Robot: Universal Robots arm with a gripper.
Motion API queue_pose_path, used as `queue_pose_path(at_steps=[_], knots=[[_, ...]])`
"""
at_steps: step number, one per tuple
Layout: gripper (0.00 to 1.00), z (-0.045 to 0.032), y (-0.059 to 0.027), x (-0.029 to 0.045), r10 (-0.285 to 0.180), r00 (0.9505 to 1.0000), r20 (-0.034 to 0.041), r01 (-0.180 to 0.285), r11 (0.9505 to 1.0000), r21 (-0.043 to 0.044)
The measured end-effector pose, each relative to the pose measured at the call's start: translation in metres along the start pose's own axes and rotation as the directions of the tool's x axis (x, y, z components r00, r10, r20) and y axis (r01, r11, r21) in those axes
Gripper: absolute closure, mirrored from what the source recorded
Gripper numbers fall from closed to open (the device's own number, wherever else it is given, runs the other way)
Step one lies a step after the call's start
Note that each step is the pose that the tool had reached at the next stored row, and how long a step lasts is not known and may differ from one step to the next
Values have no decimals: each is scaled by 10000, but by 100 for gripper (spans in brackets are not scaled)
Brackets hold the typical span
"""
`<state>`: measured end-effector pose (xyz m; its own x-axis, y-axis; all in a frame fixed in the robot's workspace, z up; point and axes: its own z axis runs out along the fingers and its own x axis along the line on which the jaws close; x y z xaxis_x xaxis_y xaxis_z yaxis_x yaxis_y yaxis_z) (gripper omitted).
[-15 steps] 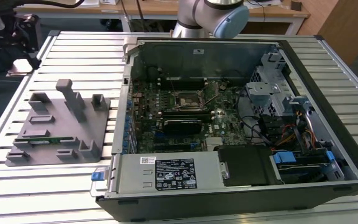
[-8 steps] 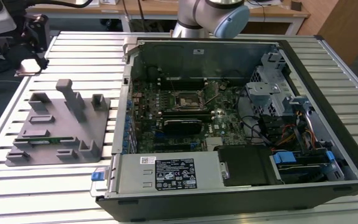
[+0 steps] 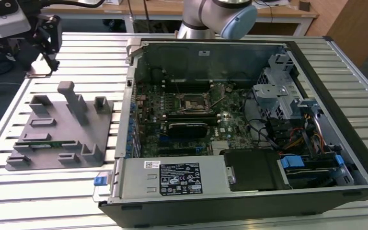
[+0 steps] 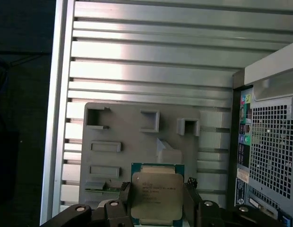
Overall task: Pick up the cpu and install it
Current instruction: 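Pick up the cpu and move it towards the insertion slot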
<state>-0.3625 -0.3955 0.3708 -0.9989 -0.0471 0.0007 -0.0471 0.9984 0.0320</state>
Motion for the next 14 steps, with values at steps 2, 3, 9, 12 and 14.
queue_pose_path(at_steps=[2, 3, 9, 12, 14], knots=[[47, 0, -2, -45, 0, 10000, 0, 0, 10000, 0], [47, 0, -3, -69, 0, 10000, 0, 0, 10000, 0], [47, 0, -10, -213, -1, 10000, 1, 1, 10000, 0], [47, -1, -14, -288, 0, 10000, -1, 0, 10000, 0], [47, -1, -15, -338, 1, 10000, 1, -1, 10000, 0]])
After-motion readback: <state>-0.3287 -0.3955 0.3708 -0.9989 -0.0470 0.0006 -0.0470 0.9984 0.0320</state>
